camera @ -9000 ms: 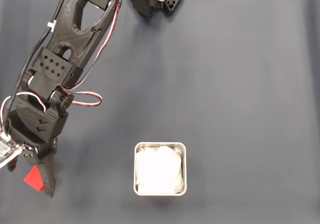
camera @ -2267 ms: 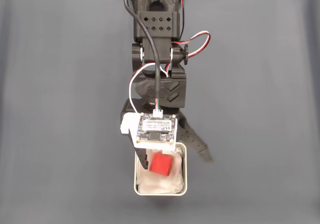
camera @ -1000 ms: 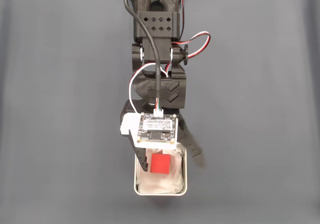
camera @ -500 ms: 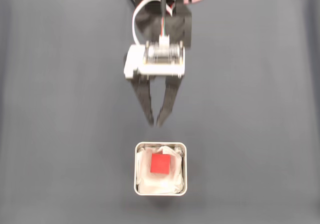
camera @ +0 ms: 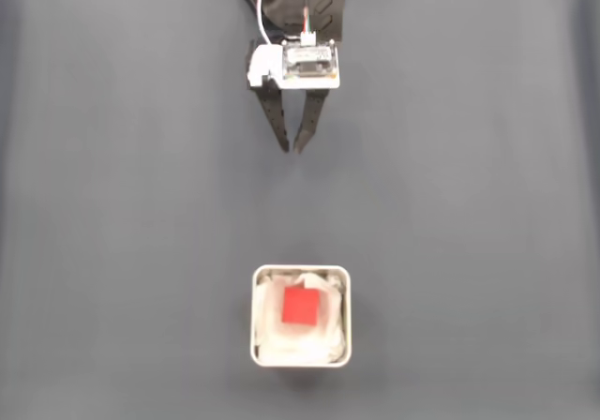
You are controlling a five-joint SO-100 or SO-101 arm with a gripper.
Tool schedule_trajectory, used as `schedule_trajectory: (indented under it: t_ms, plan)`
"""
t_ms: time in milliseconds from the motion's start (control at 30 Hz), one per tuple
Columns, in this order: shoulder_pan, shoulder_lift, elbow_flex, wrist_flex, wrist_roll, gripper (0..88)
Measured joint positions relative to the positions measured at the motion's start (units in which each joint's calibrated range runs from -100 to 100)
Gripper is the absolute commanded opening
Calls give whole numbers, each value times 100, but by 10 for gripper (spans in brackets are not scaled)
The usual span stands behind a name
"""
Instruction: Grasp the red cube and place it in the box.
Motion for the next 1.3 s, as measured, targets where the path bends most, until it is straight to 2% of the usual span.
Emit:
schedule_trajectory:
  t_ms: [200,400,1300]
  plan:
    - [0,-365,127,1790,-210,0]
    - [-30,-382,127,2625,-352,0]
    - [-30,-452,127,2832,-190,6]
